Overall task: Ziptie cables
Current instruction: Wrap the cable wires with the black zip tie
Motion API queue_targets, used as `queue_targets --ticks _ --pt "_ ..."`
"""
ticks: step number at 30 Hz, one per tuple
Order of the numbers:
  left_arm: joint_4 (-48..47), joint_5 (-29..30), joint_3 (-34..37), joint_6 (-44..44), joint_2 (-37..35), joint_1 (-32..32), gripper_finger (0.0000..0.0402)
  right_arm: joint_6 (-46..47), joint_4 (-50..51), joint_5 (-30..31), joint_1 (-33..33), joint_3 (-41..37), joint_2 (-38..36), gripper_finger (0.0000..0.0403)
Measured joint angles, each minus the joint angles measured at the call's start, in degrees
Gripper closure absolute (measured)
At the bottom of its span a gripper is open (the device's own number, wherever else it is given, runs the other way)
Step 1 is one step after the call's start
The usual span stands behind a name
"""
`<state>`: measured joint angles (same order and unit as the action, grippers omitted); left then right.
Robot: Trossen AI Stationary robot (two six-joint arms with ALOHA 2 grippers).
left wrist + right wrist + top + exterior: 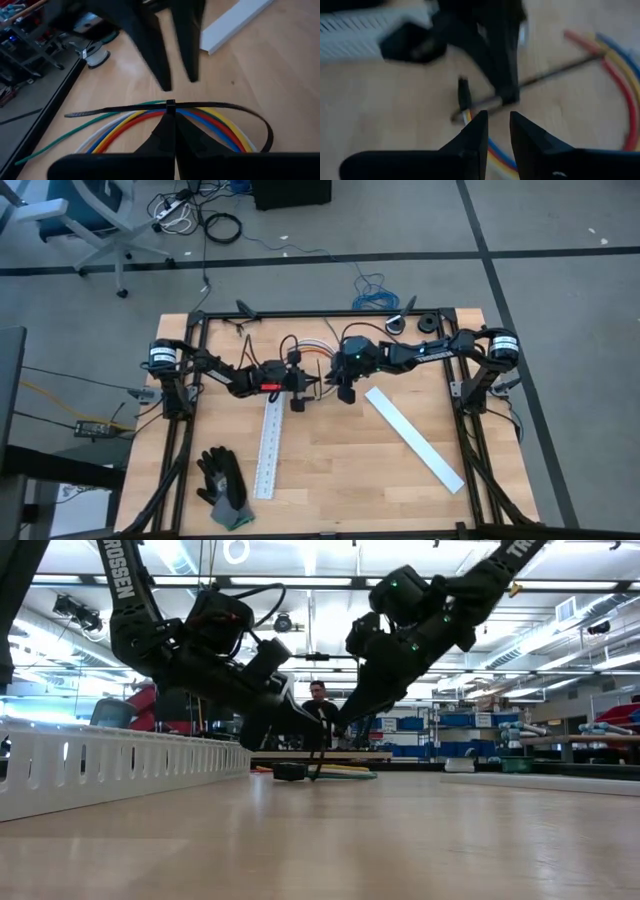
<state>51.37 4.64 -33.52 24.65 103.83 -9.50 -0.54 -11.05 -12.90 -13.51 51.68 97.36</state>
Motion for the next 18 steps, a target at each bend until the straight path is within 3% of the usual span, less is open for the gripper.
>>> queue_targets --ticks 8,12,18 --pt "-0.13 -0.02 0.00 0.67 0.00 -0.44 0.0401 0.10 -16.30 -6.93 -5.03 -7.61 -0.02 0.0334" --pt "0.10 -0.03 0.00 1.45 0.00 -1.10 0.0401 2.11 -26.80 -13.30 -9.67 -11.20 0.00 0.0335" --pt "0.82 -0.10 0.00 3.52 0.00 -2.64 0.0402 3.10 -28.52 -20.46 -15.10 -12.06 0.00 0.0335"
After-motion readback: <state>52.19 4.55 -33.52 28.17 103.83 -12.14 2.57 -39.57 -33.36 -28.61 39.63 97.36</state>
